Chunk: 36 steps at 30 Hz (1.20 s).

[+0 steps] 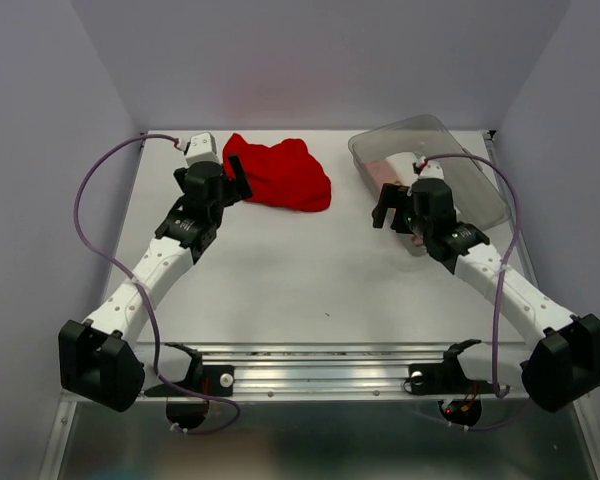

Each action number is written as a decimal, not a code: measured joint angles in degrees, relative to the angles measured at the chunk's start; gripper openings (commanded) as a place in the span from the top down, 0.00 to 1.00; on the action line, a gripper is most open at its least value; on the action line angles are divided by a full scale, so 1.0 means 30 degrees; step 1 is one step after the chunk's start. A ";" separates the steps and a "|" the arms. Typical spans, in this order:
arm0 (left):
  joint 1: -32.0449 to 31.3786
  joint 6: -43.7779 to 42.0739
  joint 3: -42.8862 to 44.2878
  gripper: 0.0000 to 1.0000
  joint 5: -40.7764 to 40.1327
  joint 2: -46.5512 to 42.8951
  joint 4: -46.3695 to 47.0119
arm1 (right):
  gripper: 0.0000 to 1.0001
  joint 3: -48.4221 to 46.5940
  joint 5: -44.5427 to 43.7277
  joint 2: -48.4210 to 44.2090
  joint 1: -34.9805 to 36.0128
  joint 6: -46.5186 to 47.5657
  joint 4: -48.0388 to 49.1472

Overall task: Roll the t-shirts
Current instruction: Move the bin to the corner of the board.

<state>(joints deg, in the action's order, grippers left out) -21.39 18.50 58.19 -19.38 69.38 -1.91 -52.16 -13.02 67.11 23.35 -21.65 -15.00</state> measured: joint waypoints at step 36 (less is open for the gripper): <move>0.2259 0.1005 0.6404 0.01 0.5967 0.8706 -0.3687 | 0.00 -0.9173 -0.1865 1.3041 -0.0707 0.1829 -0.2120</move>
<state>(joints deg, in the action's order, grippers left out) -14.61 21.52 77.41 -1.48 95.50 -12.97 -79.68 -18.61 106.24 21.23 -16.16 -21.37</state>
